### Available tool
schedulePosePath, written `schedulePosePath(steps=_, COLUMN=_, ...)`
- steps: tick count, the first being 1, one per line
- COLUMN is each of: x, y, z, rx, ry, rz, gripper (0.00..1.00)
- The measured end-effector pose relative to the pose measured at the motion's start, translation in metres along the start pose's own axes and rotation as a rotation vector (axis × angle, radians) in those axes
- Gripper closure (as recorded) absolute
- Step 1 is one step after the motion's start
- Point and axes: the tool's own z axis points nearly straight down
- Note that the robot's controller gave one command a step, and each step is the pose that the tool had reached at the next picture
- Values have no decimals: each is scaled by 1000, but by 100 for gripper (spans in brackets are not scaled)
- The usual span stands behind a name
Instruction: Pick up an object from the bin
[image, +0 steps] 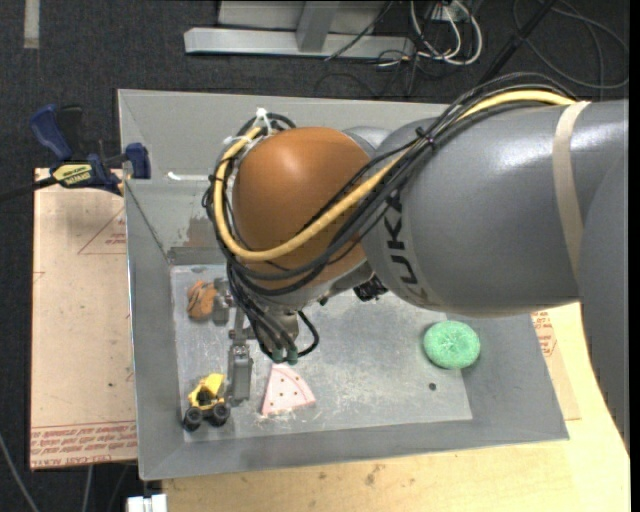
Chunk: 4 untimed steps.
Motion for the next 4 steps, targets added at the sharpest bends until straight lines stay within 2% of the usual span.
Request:
schedulePosePath(steps=1, x=-2, y=-1, z=-4, rx=-2, ry=-7, rz=5, gripper=0)
schedulePosePath(steps=2, x=2, y=-28, z=44, rx=-4, ry=-12, rz=66, gripper=0)
schedulePosePath(steps=3, x=7, y=-41, z=91, rx=-2, ry=-8, rz=34, gripper=0)
schedulePosePath(steps=4, x=13, y=-52, z=141, rx=-3, ry=-10, rz=70, gripper=0)
